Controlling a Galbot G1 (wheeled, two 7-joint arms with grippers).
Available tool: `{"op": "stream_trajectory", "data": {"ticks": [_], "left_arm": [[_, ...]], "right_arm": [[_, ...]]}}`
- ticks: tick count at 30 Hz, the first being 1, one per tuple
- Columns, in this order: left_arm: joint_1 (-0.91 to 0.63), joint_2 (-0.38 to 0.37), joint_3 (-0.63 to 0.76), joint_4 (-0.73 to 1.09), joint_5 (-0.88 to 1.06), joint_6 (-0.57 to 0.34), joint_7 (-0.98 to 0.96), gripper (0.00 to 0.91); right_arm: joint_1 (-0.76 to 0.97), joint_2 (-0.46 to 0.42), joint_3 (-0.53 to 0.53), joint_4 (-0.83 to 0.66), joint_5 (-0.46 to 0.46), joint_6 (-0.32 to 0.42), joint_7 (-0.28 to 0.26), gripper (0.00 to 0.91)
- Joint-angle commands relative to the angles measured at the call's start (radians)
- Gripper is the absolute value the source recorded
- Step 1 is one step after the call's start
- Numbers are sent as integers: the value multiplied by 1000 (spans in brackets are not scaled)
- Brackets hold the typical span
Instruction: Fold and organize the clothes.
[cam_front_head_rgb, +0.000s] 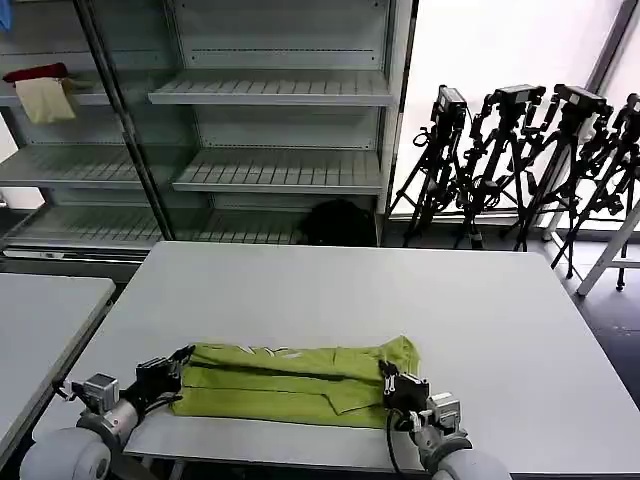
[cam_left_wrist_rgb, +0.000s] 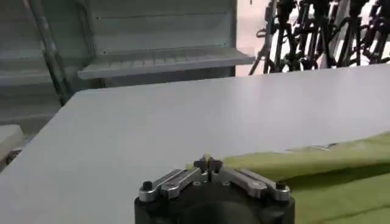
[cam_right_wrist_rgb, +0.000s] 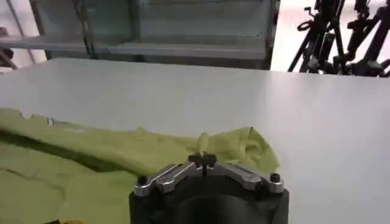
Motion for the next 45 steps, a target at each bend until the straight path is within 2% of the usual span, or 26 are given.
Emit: {"op": "stream_trajectory", "data": {"ticks": [1,4,11,14,15,17,20,22,27,34,36,37,38,39,40,41,42,43,45], "left_arm": [[15,-16,23,-12,187,-33,0,907],[18,-23,31,-8,218,-43,-1,907],[16,-54,16,-34,144,-46,-25,907],[25,-82,1,-58,88,-60,-63,907],[27,-99,0,-62,56,-70,-96,907],[40,-138,-8,-75,8,-85,-148,907],[74,-197,-11,-73,-16,-124,-203,907],[92,-221,-3,-55,-8,-145,-225,907],[101,-258,33,-25,7,-131,-250,907],[92,-289,71,-26,-5,-116,-266,907],[83,-297,78,-20,-1,-114,-274,826],[81,-299,82,-17,1,-109,-277,524],[79,-301,86,-13,5,-107,-280,443],[78,-304,89,-13,7,-102,-284,292],[76,-305,91,-12,12,-96,-288,232],[74,-308,93,-10,17,-95,-289,131],[74,-310,94,-12,20,-88,-291,91],[73,-311,95,-14,18,-82,-295,10],[74,-314,96,-19,19,-77,-295,10]], "right_arm": [[-25,7,-4,-9,-261,12,-17,907],[-35,7,-4,-8,-319,27,-16,907],[-47,-3,11,17,-339,54,-5,907],[-46,5,20,29,-246,133,9,907],[-39,9,27,47,-138,188,16,907],[-21,22,59,83,55,248,7,907],[36,28,109,133,180,284,7,907],[79,27,131,147,200,287,16,907],[166,18,178,128,200,257,31,907],[165,9,204,112,203,246,19,907],[157,8,213,102,204,248,19,907],[157,8,215,99,204,249,19,907],[155,8,217,97,204,249,20,907],[153,8,221,92,205,250,19,907],[152,7,225,88,205,251,20,907],[152,7,228,83,211,251,24,907],[152,7,230,82,219,250,27,907],[152,8,234,79,235,247,31,907],[153,9,241,72,238,248,35,907]]}}
